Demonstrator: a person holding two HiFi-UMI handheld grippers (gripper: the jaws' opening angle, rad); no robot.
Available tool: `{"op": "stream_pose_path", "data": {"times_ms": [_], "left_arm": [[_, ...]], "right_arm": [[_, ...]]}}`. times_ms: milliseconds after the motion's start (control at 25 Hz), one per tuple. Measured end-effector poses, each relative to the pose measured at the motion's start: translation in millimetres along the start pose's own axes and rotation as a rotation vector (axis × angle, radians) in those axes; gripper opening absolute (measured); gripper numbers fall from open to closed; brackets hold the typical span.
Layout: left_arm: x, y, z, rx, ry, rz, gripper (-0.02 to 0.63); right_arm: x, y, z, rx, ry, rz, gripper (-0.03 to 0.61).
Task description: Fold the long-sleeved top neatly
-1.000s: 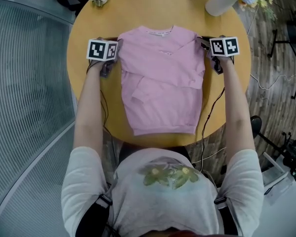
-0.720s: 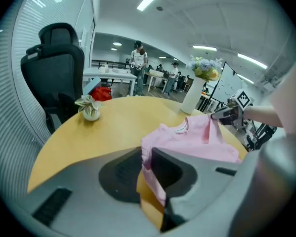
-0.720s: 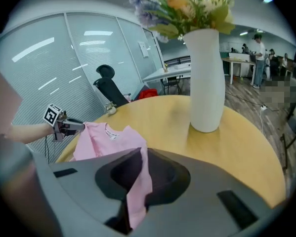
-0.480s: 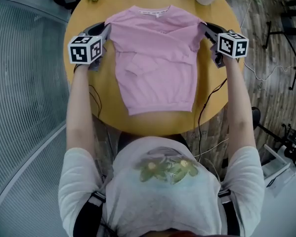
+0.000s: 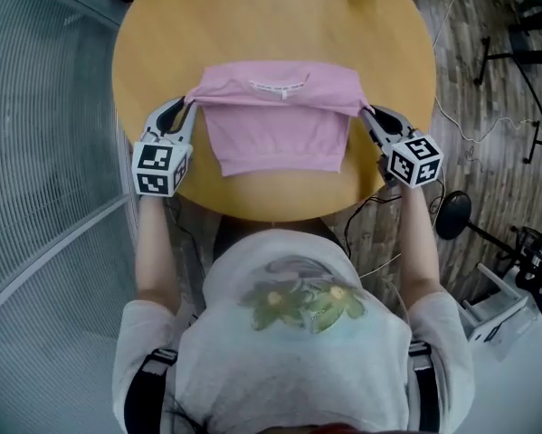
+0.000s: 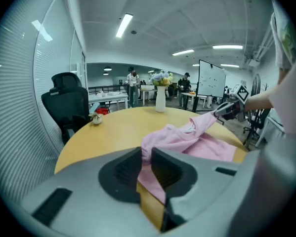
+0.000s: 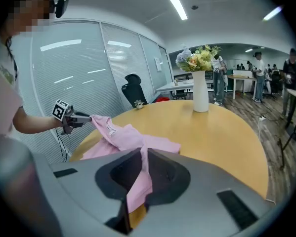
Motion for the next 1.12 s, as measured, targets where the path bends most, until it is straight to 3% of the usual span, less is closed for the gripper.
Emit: {"op": "stream_pose_path", "data": {"times_ms": [240, 360, 520, 680, 840, 960, 1040, 1120], "left_arm": [[-9.7, -82.3, 56.1, -0.025, 0.042, -0.116, 0.063], [-13.5, -76.2, 58.9, -0.004, 0.106, -0.109, 0.063], [-39.4, -58.0, 58.9, 0.004, 0.126, -0.063, 0.063], [-57.6, -68.8, 59.9, -0.028, 0.145, -0.061, 0.063], [-53.2, -109.8, 75.2, -0.053, 0.131, -0.181, 0.063], [-42.8, -144.3, 88.5, 0.038, 0.129, -0.337, 0.063], [-39.1, -152.7, 90.5, 0.077, 0.145, -0.381, 0.063], [-42.9, -140.4, 85.4, 0.047, 0.164, -0.348, 0.063]], "right_arm": [[2.1, -82.7, -11.9, 0.067, -0.012, -0.07, 0.046], [-6.2, -74.6, -8.9, 0.102, -0.007, -0.02, 0.046], [-27.8, -52.3, -21.3, 0.069, 0.038, 0.057, 0.046], [-41.1, -64.6, -37.7, 0.034, 0.069, 0.055, 0.046], [-38.7, -117.5, -47.5, -0.004, 0.084, -0.093, 0.046], [-31.3, -150.4, -49.9, 0.02, 0.078, -0.193, 0.046], [-29.2, -152.3, -48.2, 0.055, 0.069, -0.186, 0.046], [-35.8, -135.5, -46.0, 0.075, 0.061, -0.12, 0.046]]}}
Point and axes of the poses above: the fingertips, and each gripper's own axes: x forward along the fingers, z to its right, y out of its top, the point moved 4 cm from there along -x, backward along the fingers, and after that the axes turned 5 degrees about y, right-handed, at the moved point
